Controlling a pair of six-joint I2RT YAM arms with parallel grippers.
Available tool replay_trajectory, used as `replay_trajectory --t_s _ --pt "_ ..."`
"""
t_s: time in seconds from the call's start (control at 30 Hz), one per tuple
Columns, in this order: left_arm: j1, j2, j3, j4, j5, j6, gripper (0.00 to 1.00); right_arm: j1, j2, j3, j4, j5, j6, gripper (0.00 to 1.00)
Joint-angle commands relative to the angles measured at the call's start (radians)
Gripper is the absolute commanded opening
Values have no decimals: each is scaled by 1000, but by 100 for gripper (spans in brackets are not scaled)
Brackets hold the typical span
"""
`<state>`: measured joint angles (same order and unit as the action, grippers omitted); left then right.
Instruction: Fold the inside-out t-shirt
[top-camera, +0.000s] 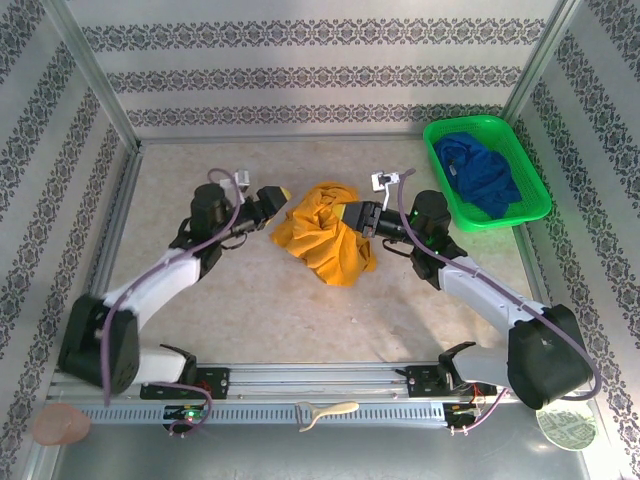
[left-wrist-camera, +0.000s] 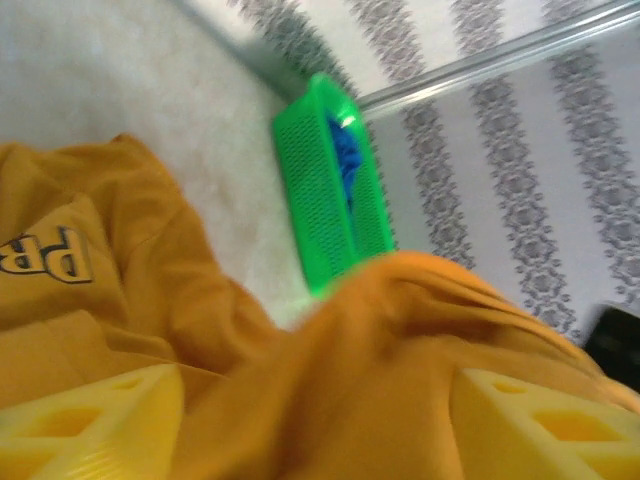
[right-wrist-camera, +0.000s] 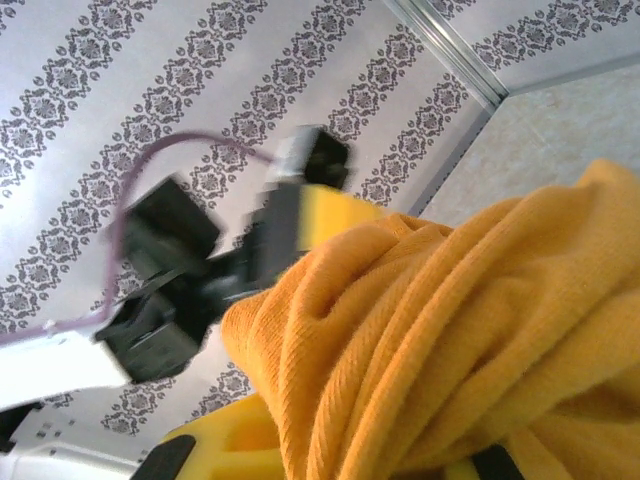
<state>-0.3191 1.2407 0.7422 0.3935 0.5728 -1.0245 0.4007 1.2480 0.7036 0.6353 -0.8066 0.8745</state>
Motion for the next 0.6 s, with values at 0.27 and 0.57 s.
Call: replay_trajectory --t_s 0.27,0.57 --pt "-392 -185 -54 -133 -543 149 79 21 84 -27 210 67 119 0" --pt "-377 35 -24 -136 -663 155 78 51 50 -11 214 77 149 0"
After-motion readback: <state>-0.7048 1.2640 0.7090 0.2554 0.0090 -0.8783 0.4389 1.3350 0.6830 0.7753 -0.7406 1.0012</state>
